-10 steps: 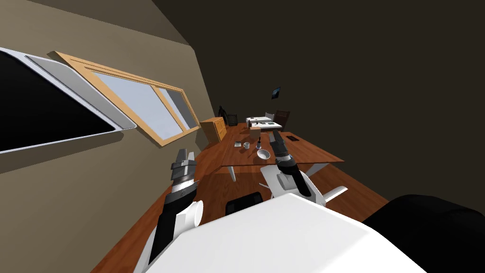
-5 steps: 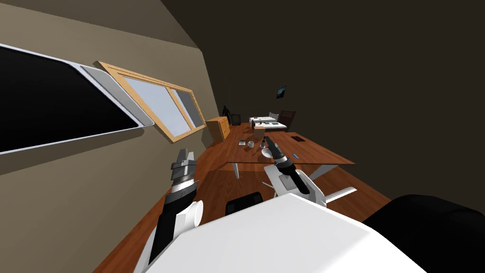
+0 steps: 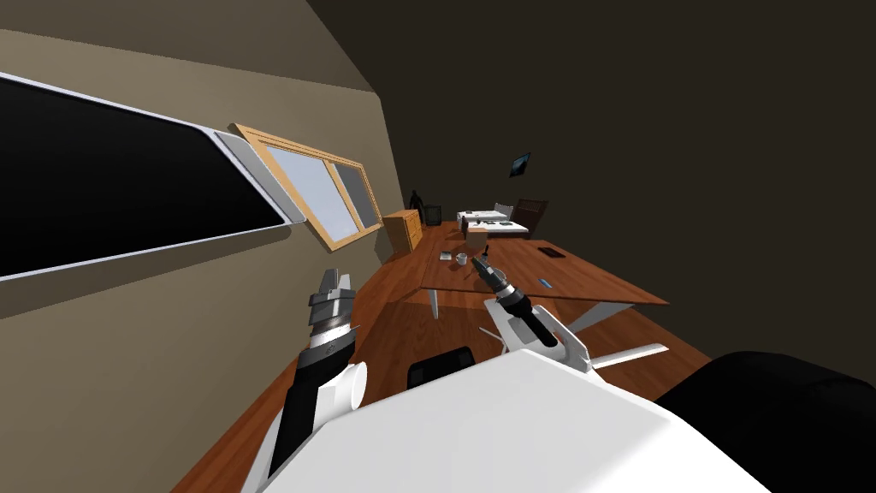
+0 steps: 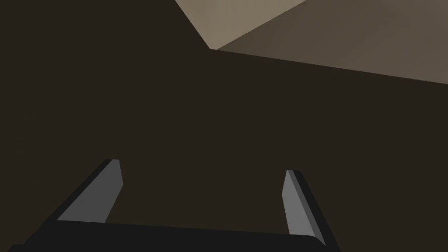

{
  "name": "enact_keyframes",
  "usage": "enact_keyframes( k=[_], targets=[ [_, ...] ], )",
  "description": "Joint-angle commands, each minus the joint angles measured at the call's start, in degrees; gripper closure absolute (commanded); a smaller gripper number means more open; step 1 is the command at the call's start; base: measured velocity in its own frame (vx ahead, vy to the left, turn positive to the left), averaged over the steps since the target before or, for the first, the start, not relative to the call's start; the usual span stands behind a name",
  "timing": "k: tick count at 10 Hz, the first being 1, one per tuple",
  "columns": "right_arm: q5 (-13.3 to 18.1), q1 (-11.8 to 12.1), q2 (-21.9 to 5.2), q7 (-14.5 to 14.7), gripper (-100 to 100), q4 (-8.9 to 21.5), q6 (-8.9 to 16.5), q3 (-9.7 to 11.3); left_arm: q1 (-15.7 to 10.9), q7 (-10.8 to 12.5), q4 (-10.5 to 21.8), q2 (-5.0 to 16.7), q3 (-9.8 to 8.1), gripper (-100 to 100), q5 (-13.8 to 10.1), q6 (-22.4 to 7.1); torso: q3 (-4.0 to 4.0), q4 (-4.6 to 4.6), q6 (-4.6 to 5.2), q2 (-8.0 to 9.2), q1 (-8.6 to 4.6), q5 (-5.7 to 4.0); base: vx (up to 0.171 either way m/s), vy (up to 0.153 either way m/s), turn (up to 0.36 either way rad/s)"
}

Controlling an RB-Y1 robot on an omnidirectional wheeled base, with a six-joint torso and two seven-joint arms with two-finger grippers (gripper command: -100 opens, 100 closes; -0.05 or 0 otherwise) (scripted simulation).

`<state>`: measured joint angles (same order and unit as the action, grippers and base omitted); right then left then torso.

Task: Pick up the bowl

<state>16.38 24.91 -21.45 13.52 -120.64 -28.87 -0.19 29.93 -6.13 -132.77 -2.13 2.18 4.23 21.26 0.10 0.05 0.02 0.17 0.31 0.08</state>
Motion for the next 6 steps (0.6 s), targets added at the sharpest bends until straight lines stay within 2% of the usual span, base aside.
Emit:
enact_keyframes(
  k=[1,2,3,4,5,6],
  targets=[
    [1.89,-0.26,-2.86,1.33,-100,2.40,0.40,-0.05,0.00,0.00,0.00,0.00,0.00,0,0.00,0.00,0.00,0.00,0.00,0.00,0.00,0.00,-0.029,0.085,0.133],
    [3.59,-0.48,-4.60,2.61,-100,4.44,0.24,-0.08,-0.01,0.00,0.00,0.00,0.00,0,0.00,0.00,-0.02,-0.01,-0.03,-0.02,-0.03,-0.01,-0.042,0.112,0.216],
    [3.59,-0.48,-5.28,2.61,-100,4.89,0.24,-0.08,-0.01,0.00,0.00,0.00,0.01,0,0.00,0.00,0.00,-0.01,-0.03,0.01,0.05,0.00,-0.032,0.083,0.059],
    [5.35,-0.72,-7.53,3.95,-100,7.36,0.09,-0.13,0.00,0.00,0.00,0.00,0.00,0,0.00,0.00,0.00,0.00,0.00,0.00,-0.03,-0.01,-0.025,0.079,0.144],
    [5.35,-0.72,-7.53,3.95,-100,7.50,0.09,-0.13,0.00,0.00,0.00,0.00,0.00,0,0.00,0.00,-0.01,-0.01,-0.02,-0.01,-0.06,-0.02,-0.014,0.056,0.061],
    [7.16,-0.98,-9.77,5.34,-100,9.71,-0.06,-0.22,0.00,0.00,0.00,0.00,0.00,0,0.00,0.00,-0.03,-0.01,0.00,-0.05,-0.14,-0.03,-0.014,0.069,0.162]
  ],
)
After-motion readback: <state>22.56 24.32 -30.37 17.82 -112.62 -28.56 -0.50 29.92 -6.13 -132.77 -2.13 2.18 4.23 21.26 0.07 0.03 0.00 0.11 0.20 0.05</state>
